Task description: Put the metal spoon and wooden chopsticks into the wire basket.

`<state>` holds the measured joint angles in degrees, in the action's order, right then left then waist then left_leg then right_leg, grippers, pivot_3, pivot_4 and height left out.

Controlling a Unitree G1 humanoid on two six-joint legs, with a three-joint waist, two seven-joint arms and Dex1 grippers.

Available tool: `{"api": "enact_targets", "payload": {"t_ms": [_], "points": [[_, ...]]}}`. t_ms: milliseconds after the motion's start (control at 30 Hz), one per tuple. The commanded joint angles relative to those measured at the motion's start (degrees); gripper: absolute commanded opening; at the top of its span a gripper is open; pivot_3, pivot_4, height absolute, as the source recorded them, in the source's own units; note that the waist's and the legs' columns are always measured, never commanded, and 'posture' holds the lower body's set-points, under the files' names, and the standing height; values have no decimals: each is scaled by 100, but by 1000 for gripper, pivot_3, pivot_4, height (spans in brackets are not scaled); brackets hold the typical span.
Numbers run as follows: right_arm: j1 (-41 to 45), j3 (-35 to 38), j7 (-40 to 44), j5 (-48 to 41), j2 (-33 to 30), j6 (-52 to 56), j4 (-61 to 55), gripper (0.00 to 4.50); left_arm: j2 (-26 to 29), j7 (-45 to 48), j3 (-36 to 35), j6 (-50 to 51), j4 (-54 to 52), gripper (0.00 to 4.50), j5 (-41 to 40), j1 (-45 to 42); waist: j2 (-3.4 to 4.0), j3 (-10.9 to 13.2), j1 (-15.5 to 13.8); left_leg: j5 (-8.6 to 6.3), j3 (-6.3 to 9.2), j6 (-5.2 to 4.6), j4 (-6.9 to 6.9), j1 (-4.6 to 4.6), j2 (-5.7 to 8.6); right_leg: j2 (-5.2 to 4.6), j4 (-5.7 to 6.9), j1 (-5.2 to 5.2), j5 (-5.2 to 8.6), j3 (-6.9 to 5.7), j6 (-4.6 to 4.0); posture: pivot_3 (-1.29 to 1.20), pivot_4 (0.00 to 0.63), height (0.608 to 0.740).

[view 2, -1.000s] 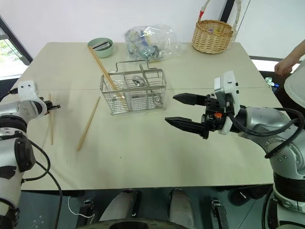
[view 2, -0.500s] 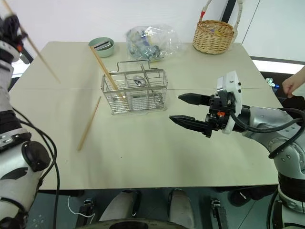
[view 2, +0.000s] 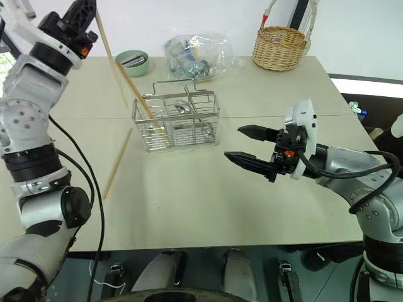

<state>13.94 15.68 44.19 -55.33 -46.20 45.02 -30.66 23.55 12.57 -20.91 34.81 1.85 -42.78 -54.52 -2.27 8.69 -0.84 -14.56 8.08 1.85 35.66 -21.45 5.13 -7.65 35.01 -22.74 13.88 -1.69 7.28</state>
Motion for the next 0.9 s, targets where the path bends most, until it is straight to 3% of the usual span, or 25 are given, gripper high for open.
{"api": "enact_targets", "payload": {"t_ms": [33, 267, 467, 600, 767, 800, 900], "points": [[-42, 261, -144, -140, 25, -125, -293, 4031, -108, 265, 242, -544, 194, 16, 391, -43, 0, 0, -3, 0, 0, 0, 1, 0, 1, -1, -1, 2, 0, 0, 0, 0, 150, 693], [-151, 390, -344, -283, 19, -83, -405, 4031, -460, 583, 933, -1681, 476, 16, 1456, 417, 0, 0, -4, -2, -1, -3, 2, 0, 1, -1, -9, 7, 0, 0, 0, 0, 150, 693], [-210, 445, -417, -358, -31, -83, -386, 4031, -786, 291, 800, -1789, 405, 16, 1558, 825, 0, 1, 2, -3, 1, -6, 2, -4, -1, 0, -14, 4, 0, -1, 0, 0, 150, 693], [-140, 442, -461, -387, -25, -55, -280, 4031, -868, 177, 623, -1612, 228, 1572, 1376, 974, 0, 1, -2, -3, 0, -7, 2, -2, -1, -1, -14, 5, 0, -1, 0, 0, 150, 693], [-45, 389, -425, -351, -46, -46, -164, 4031, -729, 258, 519, -887, -202, 4208, 872, 967, 0, 1, -4, -4, 0, -7, 4, -3, 0, -1, -14, 6, 0, -1, 1, 0, 150, 693], [-12, 362, -401, -340, -47, -46, -134, 4031, -636, 384, 529, -683, -360, 4451, 715, 952, 0, 1, -2, -4, 0, -7, 4, -3, 1, -1, -14, 7, 0, -1, 1, 0, 150, 693], [85, 256, -318, -253, -48, -61, -37, 4031, -312, 559, 460, -167, -698, 4451, 332, 814, 2, 2, 3, -4, 0, -7, 3, -2, 1, 0, -13, 6, 0, -2, 1, 0, 150, 693]]}}
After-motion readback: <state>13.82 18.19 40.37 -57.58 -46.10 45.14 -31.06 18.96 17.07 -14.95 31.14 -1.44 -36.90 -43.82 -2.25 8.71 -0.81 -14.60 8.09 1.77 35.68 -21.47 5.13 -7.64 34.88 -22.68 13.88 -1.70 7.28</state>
